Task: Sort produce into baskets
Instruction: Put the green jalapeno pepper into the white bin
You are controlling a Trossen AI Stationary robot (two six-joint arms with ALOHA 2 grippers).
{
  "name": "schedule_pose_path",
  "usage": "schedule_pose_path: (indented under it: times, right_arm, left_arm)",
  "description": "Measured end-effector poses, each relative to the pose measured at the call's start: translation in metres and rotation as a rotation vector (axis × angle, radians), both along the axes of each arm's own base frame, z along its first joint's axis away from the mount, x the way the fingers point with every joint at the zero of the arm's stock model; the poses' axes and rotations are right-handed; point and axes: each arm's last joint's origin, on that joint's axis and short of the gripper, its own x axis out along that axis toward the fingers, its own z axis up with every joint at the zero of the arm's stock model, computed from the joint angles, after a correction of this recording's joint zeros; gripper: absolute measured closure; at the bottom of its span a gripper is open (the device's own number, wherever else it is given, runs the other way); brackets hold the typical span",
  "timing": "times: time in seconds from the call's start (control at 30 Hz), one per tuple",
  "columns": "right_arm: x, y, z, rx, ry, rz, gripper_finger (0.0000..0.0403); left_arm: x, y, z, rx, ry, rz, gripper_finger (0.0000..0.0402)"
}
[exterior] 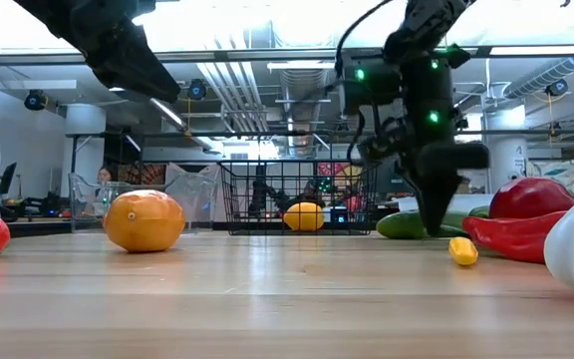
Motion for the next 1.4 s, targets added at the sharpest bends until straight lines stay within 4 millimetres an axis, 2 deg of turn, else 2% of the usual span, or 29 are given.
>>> schedule_pose_path:
  times: [0.23,0.5,0.67,0.83,0.97,1.1,1.27,1.4]
  right_arm:
    - [0.013,0.0,0.029,0.002,-0.162,0.035,0.039]
    - [0.019,-0.01,0.079,-0.035,-0.348,0.028,0.039]
    - [0.017,-0.025,0.11,-0.158,-0.374,-0.009,0.039]
    - [0.01,-0.055,0.134,-0.254,-0.335,-0.173,0.039]
    - [-0.003,-0.089,0.139,-0.256,-0.296,-0.336,0.039]
    - [-0.028,-0.129,0.135,-0.257,-0.225,-0.546,0.039]
    - [-0.064,-0.173,0.118,-0.256,-0.15,-0.785,0.039]
    - [-0.091,-0.196,0.097,-0.254,-0.102,-0.932,0.039]
  left_arm:
    - [0.0,0.0,0.0,0.0,-0.001,0.0,0.0222]
    - [0.0,0.0,0.0,0.0,-0.002,0.001,0.0222]
    - [0.001,0.0,0.001,-0.005,-0.018,0.001,0.0222]
    - [0.002,0.0,0.004,-0.007,-0.026,0.001,0.0222]
    - [0.002,0.0,0.003,-0.007,-0.025,0.001,0.0222]
    - [0.002,0.0,0.004,-0.008,-0.026,0.002,0.0222]
    - [0.002,0.0,0.004,-0.009,-0.027,0.003,0.0222]
    - [0.002,0.0,0.004,-0.013,-0.029,0.005,0.0222]
